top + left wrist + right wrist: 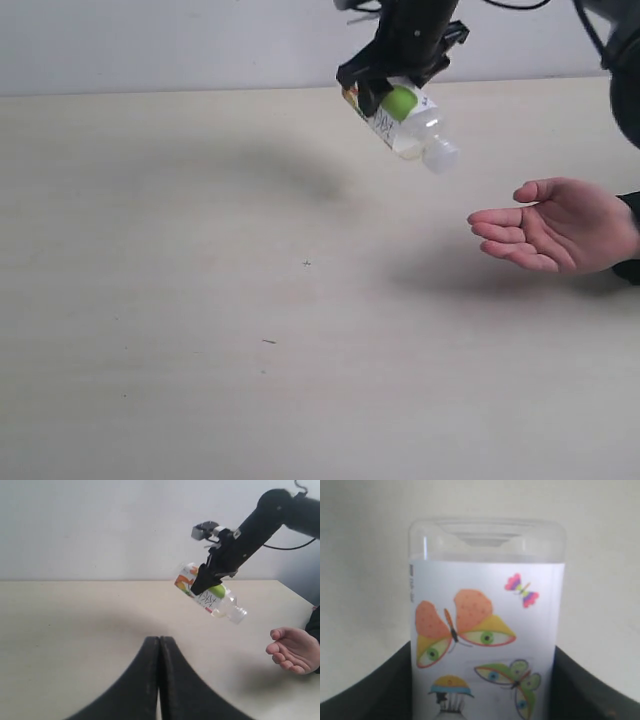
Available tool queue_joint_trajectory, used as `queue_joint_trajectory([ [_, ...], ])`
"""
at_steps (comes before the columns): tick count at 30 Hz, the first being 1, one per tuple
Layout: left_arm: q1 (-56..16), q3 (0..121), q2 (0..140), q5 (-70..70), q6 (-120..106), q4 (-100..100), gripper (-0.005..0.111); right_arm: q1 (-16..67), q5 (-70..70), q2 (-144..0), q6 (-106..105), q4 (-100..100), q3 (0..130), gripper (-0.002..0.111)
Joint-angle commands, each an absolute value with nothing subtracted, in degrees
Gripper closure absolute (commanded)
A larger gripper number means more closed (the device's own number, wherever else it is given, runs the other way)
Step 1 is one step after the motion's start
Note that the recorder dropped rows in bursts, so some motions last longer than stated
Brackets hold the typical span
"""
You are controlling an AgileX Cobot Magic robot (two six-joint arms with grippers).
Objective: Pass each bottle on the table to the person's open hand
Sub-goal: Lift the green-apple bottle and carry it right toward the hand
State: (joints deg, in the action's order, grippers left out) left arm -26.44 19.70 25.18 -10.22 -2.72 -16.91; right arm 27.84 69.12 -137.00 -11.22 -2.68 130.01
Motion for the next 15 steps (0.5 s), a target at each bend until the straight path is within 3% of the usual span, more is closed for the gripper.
queue_joint_trajectory([
  [1,-26.28,19.51,24.68,-9.34,-2.95,-17.07,0.106,27.67,69.96,-130.91,-9.44,-1.79,130.68,0.108],
  [15,-26.28,19.51,24.68,-9.34,-2.95,-17.07,0.106,27.67,69.96,-120.59,-1.14,2.96,123.53,0.108],
])
